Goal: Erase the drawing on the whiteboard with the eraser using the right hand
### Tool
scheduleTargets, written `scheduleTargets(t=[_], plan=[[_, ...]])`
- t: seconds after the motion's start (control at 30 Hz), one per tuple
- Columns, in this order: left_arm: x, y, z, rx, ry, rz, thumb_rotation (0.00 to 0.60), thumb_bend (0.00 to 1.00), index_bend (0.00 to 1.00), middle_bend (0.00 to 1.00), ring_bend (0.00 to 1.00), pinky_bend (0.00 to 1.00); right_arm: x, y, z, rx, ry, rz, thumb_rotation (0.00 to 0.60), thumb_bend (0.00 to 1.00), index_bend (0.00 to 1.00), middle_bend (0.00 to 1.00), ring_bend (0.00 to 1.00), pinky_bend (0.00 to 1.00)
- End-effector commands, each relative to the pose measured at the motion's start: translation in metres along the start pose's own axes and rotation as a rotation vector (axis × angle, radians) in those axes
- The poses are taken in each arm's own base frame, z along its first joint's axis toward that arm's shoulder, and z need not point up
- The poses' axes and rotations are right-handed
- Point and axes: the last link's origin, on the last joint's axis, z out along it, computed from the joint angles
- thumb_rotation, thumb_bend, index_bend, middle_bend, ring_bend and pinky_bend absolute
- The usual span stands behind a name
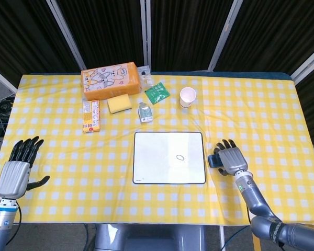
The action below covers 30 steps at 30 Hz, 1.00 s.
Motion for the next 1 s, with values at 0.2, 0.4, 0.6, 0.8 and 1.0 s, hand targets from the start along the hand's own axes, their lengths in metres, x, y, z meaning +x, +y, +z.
scheduleTargets(t=[0.2,0.4,0.6,0.8,1.0], plan=[[0.0000,0.0012,-0.0006,-0.004,-0.001,-0.001,0.600,0.01,0.00,0.00,0.00,0.00,-0.0014,0.0020,0.0015,-0.010,0.006,0.001,0.600,0.21,0.38,0.20,0.02,0.04],[0.0001,0.0017,-0.0008,-0.006,-0.001,0.000,0.600,0.01,0.00,0.00,0.00,0.00,-0.0058,0.0031,0.0028,-0.016,-0.002,0.002,0.600,0.22,0.39,0.22,0.04,0.06],[-0.0009,0.0013,-0.0004,-0.004,-0.005,0.000,0.600,0.01,0.00,0.00,0.00,0.00,-0.0089,0.0040,0.0037,-0.022,-0.010,0.006,0.600,0.22,0.38,0.21,0.04,0.06],[-0.0003,0.0015,-0.0005,-0.005,-0.003,-0.002,0.600,0.01,0.00,0.00,0.00,0.00,-0.0091,0.0038,0.0040,-0.026,-0.002,0.004,0.600,0.23,0.43,0.27,0.09,0.10],[-0.0001,0.0017,-0.0007,-0.006,-0.002,-0.004,0.600,0.01,0.00,0.00,0.00,0.00,-0.0003,-0.0017,0.0039,-0.014,0.126,0.056,0.600,0.30,0.75,0.61,0.46,0.49]])
